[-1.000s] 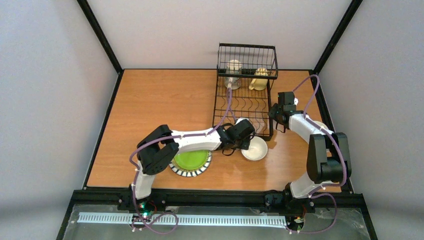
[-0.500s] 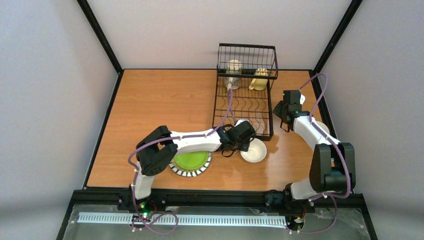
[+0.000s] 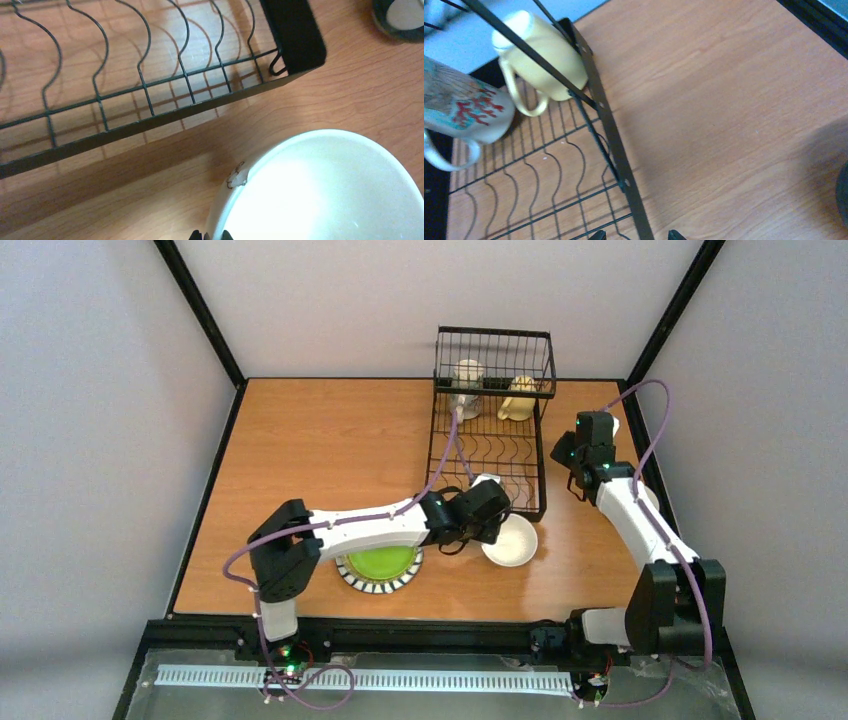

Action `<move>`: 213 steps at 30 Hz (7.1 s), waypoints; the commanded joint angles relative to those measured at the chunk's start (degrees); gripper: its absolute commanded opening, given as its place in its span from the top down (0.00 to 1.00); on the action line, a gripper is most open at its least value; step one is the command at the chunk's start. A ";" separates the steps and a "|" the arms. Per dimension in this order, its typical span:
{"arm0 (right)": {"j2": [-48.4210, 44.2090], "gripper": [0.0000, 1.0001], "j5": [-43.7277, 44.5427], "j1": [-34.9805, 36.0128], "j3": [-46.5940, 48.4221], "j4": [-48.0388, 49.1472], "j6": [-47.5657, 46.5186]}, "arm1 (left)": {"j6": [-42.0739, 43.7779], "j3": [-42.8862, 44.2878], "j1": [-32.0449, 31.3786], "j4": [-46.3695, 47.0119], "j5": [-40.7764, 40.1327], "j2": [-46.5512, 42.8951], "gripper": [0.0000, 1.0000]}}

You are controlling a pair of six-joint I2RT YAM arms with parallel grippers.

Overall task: Load the mixed dishes into the dish rack
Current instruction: Grab the bowl from the center of the board, then pass from the left arm to the right, then pass from the right arm to the left

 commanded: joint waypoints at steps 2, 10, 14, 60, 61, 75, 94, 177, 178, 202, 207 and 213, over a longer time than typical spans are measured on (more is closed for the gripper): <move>-4.87 0.28 -1.88 1.14 3.27 -3.39 -2.45 | 3.19 1.05 -0.86 -0.03 -6.56 -7.89 1.00; -11.79 0.28 -3.79 4.05 5.70 -6.83 -2.55 | 7.76 -1.80 -0.86 2.95 -21.10 -11.94 1.00; -14.43 0.28 -3.05 6.76 6.38 -7.74 -2.63 | 10.55 -2.45 -0.86 6.22 -27.86 -11.53 1.00; -17.75 0.53 11.42 25.96 -2.86 -3.54 -5.83 | 34.37 9.78 4.18 20.97 -22.23 -9.41 1.00; -17.73 0.58 11.46 25.98 -2.97 -3.44 -5.77 | 33.77 9.75 4.50 20.67 -21.56 -9.63 1.00; -18.28 0.98 12.09 25.95 -4.94 0.04 -6.09 | 25.87 11.65 7.78 13.39 -17.30 -10.03 0.99; -20.72 0.98 13.97 25.98 -8.01 10.42 -11.67 | 12.99 22.47 8.78 -7.00 -12.47 -9.79 0.28; -7.96 0.98 36.14 43.80 -24.24 101.76 -71.65 | -42.05 15.36 22.08 4.93 28.03 -13.53 0.02; -7.55 0.98 36.20 43.79 -23.98 102.01 -71.80 | -42.05 15.16 22.08 4.97 28.01 -13.74 0.02; -2.24 0.98 35.19 41.03 -17.61 108.38 -76.49 | -40.15 12.55 22.67 2.21 22.42 -18.07 0.02; -2.20 0.98 34.41 40.24 -17.10 109.90 -77.62 | -40.21 14.18 22.71 1.97 22.48 -16.31 0.01; -2.33 0.98 33.70 40.19 -16.91 110.10 -77.60 | -40.85 16.01 22.78 2.34 21.71 -13.79 0.01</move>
